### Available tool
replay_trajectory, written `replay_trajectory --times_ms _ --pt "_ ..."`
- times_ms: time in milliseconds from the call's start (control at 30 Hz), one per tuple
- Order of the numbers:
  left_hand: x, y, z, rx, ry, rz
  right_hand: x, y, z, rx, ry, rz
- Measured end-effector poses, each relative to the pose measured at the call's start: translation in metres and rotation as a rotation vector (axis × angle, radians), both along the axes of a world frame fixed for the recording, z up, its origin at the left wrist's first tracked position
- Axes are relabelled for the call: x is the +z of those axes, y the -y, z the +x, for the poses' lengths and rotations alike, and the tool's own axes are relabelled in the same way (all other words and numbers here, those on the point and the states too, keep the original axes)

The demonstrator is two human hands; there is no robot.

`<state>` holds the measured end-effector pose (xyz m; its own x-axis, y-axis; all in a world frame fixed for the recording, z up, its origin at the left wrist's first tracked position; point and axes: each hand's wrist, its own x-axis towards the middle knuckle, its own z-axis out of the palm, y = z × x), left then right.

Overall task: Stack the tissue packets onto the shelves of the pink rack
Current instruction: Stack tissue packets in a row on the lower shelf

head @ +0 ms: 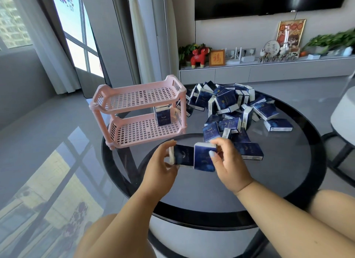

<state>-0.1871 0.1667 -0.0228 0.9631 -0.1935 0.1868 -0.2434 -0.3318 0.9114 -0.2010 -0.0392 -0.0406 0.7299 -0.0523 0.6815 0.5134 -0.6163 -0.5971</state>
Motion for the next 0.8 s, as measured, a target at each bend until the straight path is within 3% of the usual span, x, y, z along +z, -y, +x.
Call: replay_trajectory --times_ms 200,433,500,667,800 --pt "0.002 0.01 0.0 -0.109 -0.026 -0.052 -0.005 -0.005 0.003 0.101 -0.017 -0.198" --pt "-0.001 0.025 0.005 0.012 -0.035 -0.108 -0.004 -0.005 0.003 0.154 -0.055 -0.095" --pt "0.003 0.024 0.008 0.056 -0.018 -0.139 -0.005 -0.003 0.003 0.107 -0.082 -0.158" --pt "0.008 0.018 0.009 0.037 -0.022 -0.145 -0.002 -0.004 0.005 0.07 -0.304 -0.421" --pt "0.004 0.016 0.012 0.023 -0.074 -0.1 0.0 -0.006 0.005 0.075 -0.368 -0.415"
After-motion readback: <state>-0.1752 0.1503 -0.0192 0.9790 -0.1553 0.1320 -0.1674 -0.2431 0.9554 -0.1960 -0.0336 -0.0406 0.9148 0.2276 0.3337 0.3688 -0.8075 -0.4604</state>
